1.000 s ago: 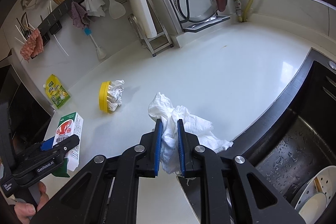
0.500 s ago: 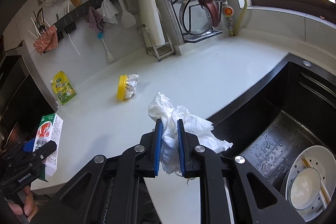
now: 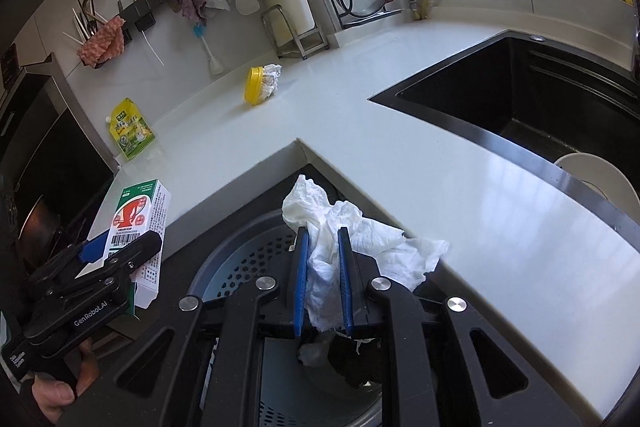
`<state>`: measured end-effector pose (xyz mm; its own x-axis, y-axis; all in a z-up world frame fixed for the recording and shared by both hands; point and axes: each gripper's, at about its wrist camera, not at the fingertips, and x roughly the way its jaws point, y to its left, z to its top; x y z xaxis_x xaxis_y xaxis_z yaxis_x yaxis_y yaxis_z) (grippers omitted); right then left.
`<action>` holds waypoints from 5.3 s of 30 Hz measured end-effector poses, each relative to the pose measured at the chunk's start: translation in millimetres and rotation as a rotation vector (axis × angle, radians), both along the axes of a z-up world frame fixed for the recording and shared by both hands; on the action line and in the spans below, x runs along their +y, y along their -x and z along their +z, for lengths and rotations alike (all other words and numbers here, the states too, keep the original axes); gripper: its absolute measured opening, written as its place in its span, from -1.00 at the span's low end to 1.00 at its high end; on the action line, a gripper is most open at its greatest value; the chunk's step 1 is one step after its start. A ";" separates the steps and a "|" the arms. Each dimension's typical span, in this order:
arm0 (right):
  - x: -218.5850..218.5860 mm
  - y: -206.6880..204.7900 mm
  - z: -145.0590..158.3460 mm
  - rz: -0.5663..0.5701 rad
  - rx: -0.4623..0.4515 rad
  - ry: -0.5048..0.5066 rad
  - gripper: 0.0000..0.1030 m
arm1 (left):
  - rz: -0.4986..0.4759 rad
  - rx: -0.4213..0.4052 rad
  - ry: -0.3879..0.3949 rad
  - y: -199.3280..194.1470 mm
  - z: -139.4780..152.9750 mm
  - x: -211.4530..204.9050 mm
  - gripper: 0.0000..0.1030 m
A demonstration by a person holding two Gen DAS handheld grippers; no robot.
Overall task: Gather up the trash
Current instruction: 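Carry the carton and tissue over the grey basket with both tools, then open both tools to drop the carton and tissue into the basket, then move both tools to the yellow lid and crumpled wrap on the counter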
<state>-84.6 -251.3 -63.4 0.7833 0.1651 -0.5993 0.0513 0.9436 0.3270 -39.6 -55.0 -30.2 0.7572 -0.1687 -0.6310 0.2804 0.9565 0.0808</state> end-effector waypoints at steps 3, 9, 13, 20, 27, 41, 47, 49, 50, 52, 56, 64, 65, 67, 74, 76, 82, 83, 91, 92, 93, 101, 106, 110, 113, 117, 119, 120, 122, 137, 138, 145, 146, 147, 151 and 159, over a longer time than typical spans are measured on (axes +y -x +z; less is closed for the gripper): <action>11.9 9.3 -4.0 0.003 0.006 0.022 -0.73 | -0.017 -0.003 0.007 11.6 -2.0 3.6 0.19; 38.4 17.8 -10.2 0.042 0.020 0.039 -0.73 | -0.034 -0.005 0.016 29.8 0.2 14.6 0.19; 48.3 22.2 -9.5 0.055 0.019 0.047 -0.73 | -0.040 -0.015 0.012 37.8 2.9 18.4 0.19; 52.0 27.6 -7.6 0.049 0.018 0.040 -0.73 | -0.067 -0.004 0.011 44.4 5.6 19.9 0.19; 50.9 24.4 -12.6 0.041 0.040 0.044 -0.72 | -0.093 0.011 0.021 43.9 1.3 15.3 0.19; 56.7 5.6 -30.5 0.045 0.108 0.055 -0.70 | -0.112 0.089 0.040 24.8 -25.2 12.8 0.19; 55.0 -6.5 -40.2 0.065 0.135 0.046 -0.68 | -0.125 0.123 0.029 18.0 -36.5 6.4 0.19; 55.7 -10.1 -44.1 0.077 0.143 0.047 -0.68 | -0.126 0.135 0.030 15.0 -40.7 6.5 0.19; 55.9 -12.0 -46.2 0.083 0.146 0.051 -0.68 | -0.122 0.143 0.030 13.3 -43.0 5.8 0.19; 53.9 -15.3 -50.6 0.088 0.153 0.049 -0.68 | -0.112 0.158 0.030 8.8 -47.8 5.4 0.19; 46.4 -20.4 -58.9 0.086 0.166 0.024 -0.64 | -0.101 0.192 0.020 1.8 -56.7 4.6 0.21; 38.0 -16.2 -60.4 0.067 0.157 0.047 0.02 | -0.093 0.210 0.027 -2.3 -59.1 6.9 0.42; 36.6 -15.0 -60.3 0.064 0.154 0.049 0.05 | -0.093 0.211 0.026 -2.3 -58.6 6.8 0.44; 32.6 -12.4 -59.2 0.056 0.149 0.047 0.13 | -0.090 0.204 0.025 -1.8 -56.9 7.1 0.54; 28.1 -6.8 -54.3 0.044 0.137 0.042 0.22 | -0.084 0.200 0.031 -1.6 -53.4 8.9 0.57; 28.7 -5.2 -52.7 0.046 0.131 0.040 0.25 | -0.083 0.198 0.033 -0.6 -52.7 10.2 0.57; 34.5 -5.0 -46.8 0.056 0.122 0.057 0.26 | -0.064 0.191 0.037 1.4 -51.6 16.3 0.60; 35.6 -5.1 -45.7 0.057 0.120 0.061 0.26 | -0.061 0.192 0.040 1.4 -51.4 18.1 0.60; 41.5 -3.3 -37.2 0.060 0.097 0.077 0.28 | -0.042 0.176 0.056 3.5 -44.8 28.0 0.63; 41.6 -2.6 -36.3 0.060 0.095 0.076 0.28 | -0.040 0.174 0.058 3.7 -43.8 29.1 0.63; 41.8 -2.2 -35.3 0.060 0.093 0.076 0.29 | -0.038 0.173 0.061 4.1 -42.8 30.0 0.63; 44.5 0.2 -18.6 0.067 0.057 0.080 0.29 | -0.025 0.157 0.071 3.2 -25.7 34.0 0.67; 42.8 -1.7 4.1 0.065 0.003 0.091 0.35 | -0.007 0.107 0.081 -3.6 -3.1 35.2 0.75; 45.1 -10.3 18.0 0.078 -0.031 0.107 0.36 | 0.000 0.062 0.100 -14.9 13.3 39.0 0.75; 46.7 -18.6 27.1 0.078 -0.056 0.119 0.36 | 0.013 0.038 0.112 -26.9 23.1 42.0 0.75; 45.7 -30.8 37.5 0.080 -0.083 0.116 0.37 | 0.020 -0.005 0.105 -42.9 34.6 43.1 0.79; 46.5 -39.1 42.0 0.084 -0.088 0.121 0.38 | 0.029 -0.029 0.106 -50.4 41.5 45.3 0.80; 47.1 -43.1 44.1 0.085 -0.092 0.127 0.39 | 0.033 -0.038 0.110 -54.2 44.8 46.7 0.81; 48.4 -52.2 48.8 0.086 -0.101 0.140 0.43 | 0.039 -0.053 0.113 -62.2 50.6 48.4 0.84; 43.7 -167.1 65.1 0.108 -0.090 0.140 0.44 | 0.114 -0.069 0.099 -152.4 61.2 69.8 0.88; 43.1 -176.3 66.0 0.112 -0.087 0.139 0.44 | 0.114 -0.069 0.104 -159.5 60.7 69.8 0.88; 35.4 -229.5 67.8 0.139 -0.060 0.142 0.44 | 0.080 -0.042 0.100 -213.6 48.9 53.0 0.88; 33.1 -235.3 67.4 0.143 -0.056 0.144 0.44 | 0.070 -0.035 0.103 -221.1 46.9 49.3 0.88; 30.3 -240.5 67.0 0.145 -0.051 0.147 0.44 | 0.052 -0.030 0.106 -228.2 44.4 45.4 0.88; 14.4 -252.5 63.6 0.148 -0.025 0.140 0.44 | -0.004 0.005 0.087 -257.8 32.7 28.2 0.88; -15.1 -256.1 56.9 0.117 -0.014 0.090 0.44 | -0.091 0.116 0.121 -314.9 15.0 12.8 0.88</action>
